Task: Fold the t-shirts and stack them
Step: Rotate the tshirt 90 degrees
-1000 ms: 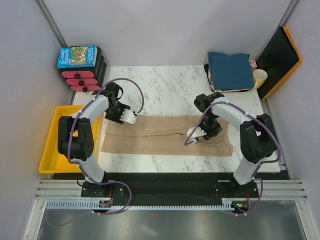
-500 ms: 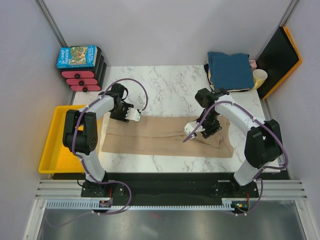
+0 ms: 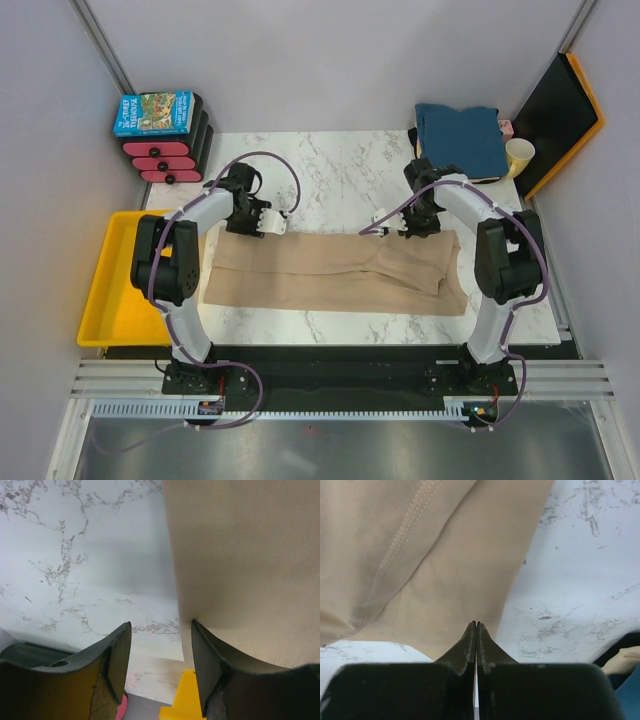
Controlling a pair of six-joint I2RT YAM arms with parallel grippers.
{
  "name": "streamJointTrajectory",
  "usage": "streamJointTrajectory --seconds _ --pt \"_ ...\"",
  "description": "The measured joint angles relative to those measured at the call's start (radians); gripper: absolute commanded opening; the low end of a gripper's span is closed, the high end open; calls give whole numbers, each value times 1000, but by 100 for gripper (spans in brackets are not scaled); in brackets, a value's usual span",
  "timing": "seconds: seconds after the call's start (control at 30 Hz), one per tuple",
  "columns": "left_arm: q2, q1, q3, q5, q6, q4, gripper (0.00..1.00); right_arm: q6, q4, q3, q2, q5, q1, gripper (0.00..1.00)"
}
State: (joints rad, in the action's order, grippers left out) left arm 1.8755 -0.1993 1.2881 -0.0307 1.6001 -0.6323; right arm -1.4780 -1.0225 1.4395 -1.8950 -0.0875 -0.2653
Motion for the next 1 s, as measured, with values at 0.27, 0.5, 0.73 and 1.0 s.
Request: streamJointTrajectory --seconds 0.27,0.5,0.73,1.0 --pt "23 -19 -3 31 -19 13 57 2 44 -8 -12 2 -6 0" --pt "77 -52 -4 154 -37 77 56 9 86 -10 -77 7 -6 0" --pt "131 -54 13 292 -53 201 55 36 203 8 -130 43 -9 0" --pt "159 -53 22 371 -92 250 55 109 417 300 -352 118 5 2"
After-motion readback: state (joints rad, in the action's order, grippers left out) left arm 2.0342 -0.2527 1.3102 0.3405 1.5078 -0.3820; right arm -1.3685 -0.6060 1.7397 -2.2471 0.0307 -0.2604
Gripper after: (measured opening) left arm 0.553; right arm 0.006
